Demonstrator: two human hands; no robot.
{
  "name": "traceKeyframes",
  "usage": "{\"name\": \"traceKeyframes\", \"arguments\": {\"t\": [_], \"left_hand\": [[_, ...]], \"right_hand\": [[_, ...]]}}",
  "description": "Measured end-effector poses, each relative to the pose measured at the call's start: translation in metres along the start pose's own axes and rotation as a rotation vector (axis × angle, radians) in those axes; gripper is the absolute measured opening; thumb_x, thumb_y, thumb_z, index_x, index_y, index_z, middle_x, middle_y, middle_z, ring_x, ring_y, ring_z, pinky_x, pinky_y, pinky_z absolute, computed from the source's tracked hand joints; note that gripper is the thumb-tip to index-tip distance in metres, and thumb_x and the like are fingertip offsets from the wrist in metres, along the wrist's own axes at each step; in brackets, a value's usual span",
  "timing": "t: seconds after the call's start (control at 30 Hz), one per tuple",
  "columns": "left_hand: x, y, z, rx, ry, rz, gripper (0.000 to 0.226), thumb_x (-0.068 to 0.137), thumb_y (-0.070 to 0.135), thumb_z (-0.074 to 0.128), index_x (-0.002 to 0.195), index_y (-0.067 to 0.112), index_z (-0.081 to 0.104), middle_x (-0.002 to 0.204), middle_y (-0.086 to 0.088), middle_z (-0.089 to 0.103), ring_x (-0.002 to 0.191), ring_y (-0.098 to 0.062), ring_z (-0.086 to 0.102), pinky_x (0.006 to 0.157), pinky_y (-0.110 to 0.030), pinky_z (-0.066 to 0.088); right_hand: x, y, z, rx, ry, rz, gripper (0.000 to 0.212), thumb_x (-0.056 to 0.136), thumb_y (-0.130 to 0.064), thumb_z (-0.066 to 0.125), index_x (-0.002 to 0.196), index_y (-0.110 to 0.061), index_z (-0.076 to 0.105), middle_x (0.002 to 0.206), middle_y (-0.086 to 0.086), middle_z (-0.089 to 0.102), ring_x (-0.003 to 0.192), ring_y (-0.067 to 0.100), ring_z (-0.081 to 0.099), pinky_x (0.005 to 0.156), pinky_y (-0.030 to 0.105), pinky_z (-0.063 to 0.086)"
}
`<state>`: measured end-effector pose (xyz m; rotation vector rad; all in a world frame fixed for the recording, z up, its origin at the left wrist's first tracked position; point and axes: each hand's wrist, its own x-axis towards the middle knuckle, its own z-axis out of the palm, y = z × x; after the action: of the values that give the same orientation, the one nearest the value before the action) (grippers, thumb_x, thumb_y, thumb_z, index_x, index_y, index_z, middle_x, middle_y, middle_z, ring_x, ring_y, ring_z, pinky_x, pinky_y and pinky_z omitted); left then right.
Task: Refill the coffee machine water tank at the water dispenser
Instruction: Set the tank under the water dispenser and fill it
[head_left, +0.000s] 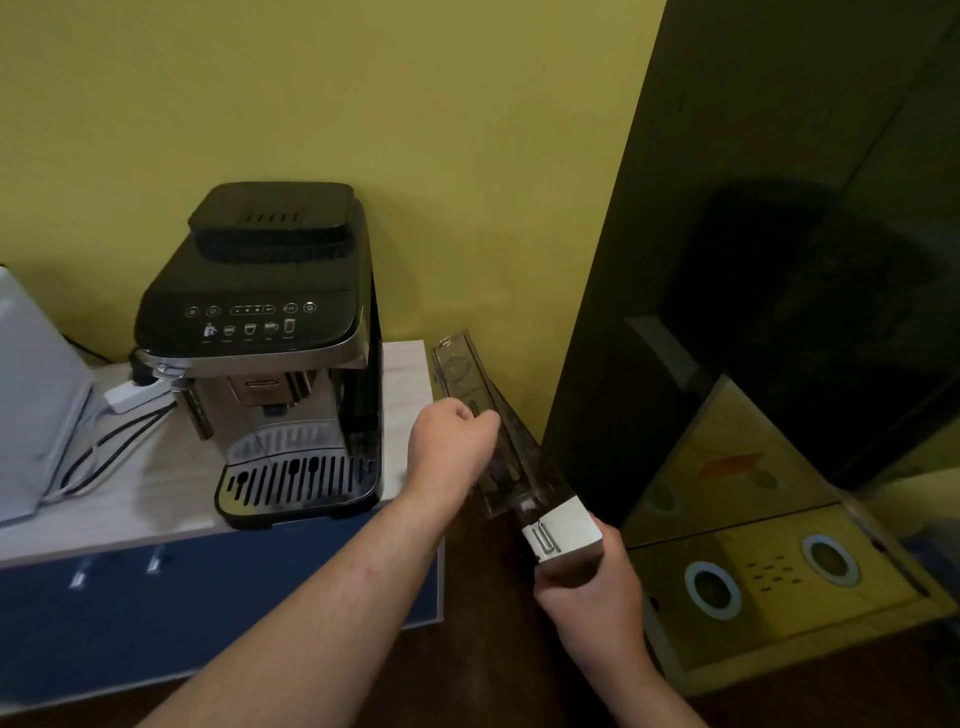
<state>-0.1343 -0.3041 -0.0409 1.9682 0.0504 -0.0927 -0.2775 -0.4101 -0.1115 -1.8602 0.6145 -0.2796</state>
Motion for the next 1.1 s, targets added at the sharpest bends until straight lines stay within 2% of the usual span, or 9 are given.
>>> {"name": "traceKeyframes", "arguments": {"t": [0.1,0.23,0.33,0.43,0.5,0.57,0.73,0.87,1.1], "left_hand": [[0.009,0.002,-0.003,-0.031,0.023,0.051,0.016,0.082,0.020,0.058,0.071,0.016,0.047,0.072,-0.003,0.048,0.068,-0.022,0.051,0.064,-0.039,0.049],[0.033,-0.014,-0.007,-0.086,0.048,-0.019,0.010,0.075,0.021,0.053,0.077,0.022,0.043,0.083,-0.007,0.053,0.090,-0.042,0.067,0.078,-0.059,0.058],[0.055,-0.037,-0.008,-0.093,0.058,-0.070,0.012,0.077,0.024,0.053,0.082,0.023,0.042,0.086,-0.007,0.051,0.085,-0.039,0.065,0.076,-0.060,0.057],[0.079,-0.062,-0.005,-0.016,0.078,-0.084,0.043,0.074,0.046,0.067,0.102,0.022,0.045,0.100,-0.006,0.054,0.089,-0.026,0.061,0.080,-0.052,0.059],[0.098,-0.079,0.001,0.091,0.059,-0.099,0.082,0.072,0.045,0.078,0.136,0.018,0.035,0.128,-0.010,0.053,0.114,-0.028,0.058,0.093,-0.043,0.054],[0.118,-0.093,0.010,0.154,0.022,-0.123,0.106,0.071,0.036,0.083,0.152,0.020,0.017,0.148,-0.013,0.045,0.133,-0.031,0.049,0.105,-0.040,0.047],[0.160,-0.128,0.032,0.340,-0.059,-0.208,0.096,0.069,0.032,0.075,0.148,0.010,0.027,0.137,-0.015,0.049,0.113,-0.032,0.060,0.091,-0.045,0.057],[0.177,-0.148,0.048,0.517,-0.082,-0.217,0.100,0.083,0.033,0.066,0.156,0.001,0.006,0.151,-0.020,0.025,0.130,-0.036,0.047,0.101,-0.041,0.050],[0.199,-0.166,0.064,0.736,-0.137,-0.229,0.087,0.094,0.030,0.048,0.152,-0.011,-0.001,0.154,-0.028,0.023,0.139,-0.039,0.031,0.110,-0.042,0.037]], "right_hand": [[0.015,0.003,-0.006,-0.022,-0.002,0.011,0.083,0.064,-0.001,0.083,0.135,-0.023,0.047,0.116,-0.005,0.058,0.116,0.014,0.053,0.093,0.030,0.046],[0.039,0.002,-0.009,-0.019,-0.026,0.010,0.076,0.067,-0.001,0.082,0.132,-0.022,0.048,0.106,-0.014,0.057,0.111,0.011,0.053,0.093,0.028,0.047],[0.059,0.003,-0.004,-0.017,-0.011,0.007,0.071,0.068,-0.001,0.082,0.128,-0.021,0.050,0.105,-0.013,0.057,0.111,0.013,0.055,0.087,0.023,0.048],[0.081,0.007,0.005,-0.010,0.021,0.018,0.067,0.067,-0.003,0.082,0.122,-0.025,0.051,0.113,-0.005,0.060,0.113,0.016,0.058,0.084,0.023,0.048],[0.096,0.008,0.014,-0.006,0.038,0.023,0.064,0.067,-0.004,0.082,0.117,-0.030,0.050,0.113,-0.004,0.061,0.111,0.016,0.058,0.082,0.021,0.047],[0.109,0.008,0.022,-0.006,0.049,0.034,0.064,0.067,-0.004,0.082,0.113,-0.033,0.048,0.110,-0.006,0.060,0.109,0.015,0.058,0.080,0.020,0.046],[0.143,0.011,0.041,-0.028,0.073,0.060,0.064,0.066,-0.003,0.082,0.114,-0.030,0.049,0.104,-0.008,0.059,0.104,0.014,0.058,0.081,0.022,0.048],[0.160,0.014,0.049,-0.028,0.072,0.083,0.067,0.066,-0.003,0.082,0.111,-0.035,0.045,0.102,-0.011,0.057,0.101,0.011,0.056,0.082,0.026,0.050],[0.179,0.019,0.055,-0.013,0.056,0.111,0.069,0.066,-0.002,0.083,0.111,-0.037,0.044,0.097,-0.023,0.053,0.091,0.002,0.055,0.077,0.020,0.048]]}}
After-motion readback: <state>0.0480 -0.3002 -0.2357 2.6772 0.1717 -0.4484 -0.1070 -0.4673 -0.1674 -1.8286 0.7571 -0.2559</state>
